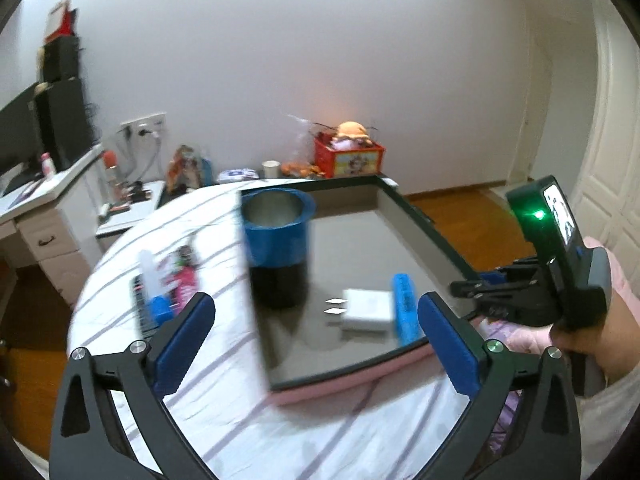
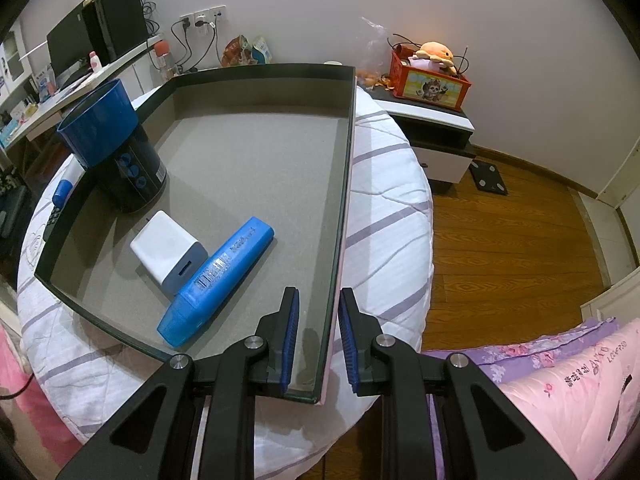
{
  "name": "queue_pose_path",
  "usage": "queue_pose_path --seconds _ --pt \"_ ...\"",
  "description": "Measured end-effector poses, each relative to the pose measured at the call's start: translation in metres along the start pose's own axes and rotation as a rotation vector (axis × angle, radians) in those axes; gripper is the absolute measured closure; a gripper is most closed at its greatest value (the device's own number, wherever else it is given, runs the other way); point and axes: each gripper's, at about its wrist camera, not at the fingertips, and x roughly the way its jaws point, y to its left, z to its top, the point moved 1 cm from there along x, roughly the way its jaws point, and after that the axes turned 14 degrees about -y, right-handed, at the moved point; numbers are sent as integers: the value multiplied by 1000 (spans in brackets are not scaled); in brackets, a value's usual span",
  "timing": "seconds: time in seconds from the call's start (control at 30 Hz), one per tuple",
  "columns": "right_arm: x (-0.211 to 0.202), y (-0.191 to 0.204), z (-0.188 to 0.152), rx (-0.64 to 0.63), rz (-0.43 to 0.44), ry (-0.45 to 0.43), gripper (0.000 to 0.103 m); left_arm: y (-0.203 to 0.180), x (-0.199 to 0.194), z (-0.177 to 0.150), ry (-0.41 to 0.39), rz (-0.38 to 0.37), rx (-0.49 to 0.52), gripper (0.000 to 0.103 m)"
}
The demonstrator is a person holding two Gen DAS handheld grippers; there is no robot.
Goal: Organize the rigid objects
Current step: 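Move the left tool to the black TV remote and grasp it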
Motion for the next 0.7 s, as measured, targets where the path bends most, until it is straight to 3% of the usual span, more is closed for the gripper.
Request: queue_pose_path --seconds 0.17,0.33,0.47,0.7 --pt "0 0 0 -1 0 0 81 59 -18 -20 26 174 -39 1" --pt "0 0 0 -1 -1 1 81 123 -14 -53 107 314 -160 1" --pt "-1 0 0 -5 -7 2 81 145 5 -76 170 343 -228 1" --pt "-2 -2 0 -6 -11 7 81 132 47 -88 223 303 -215 1"
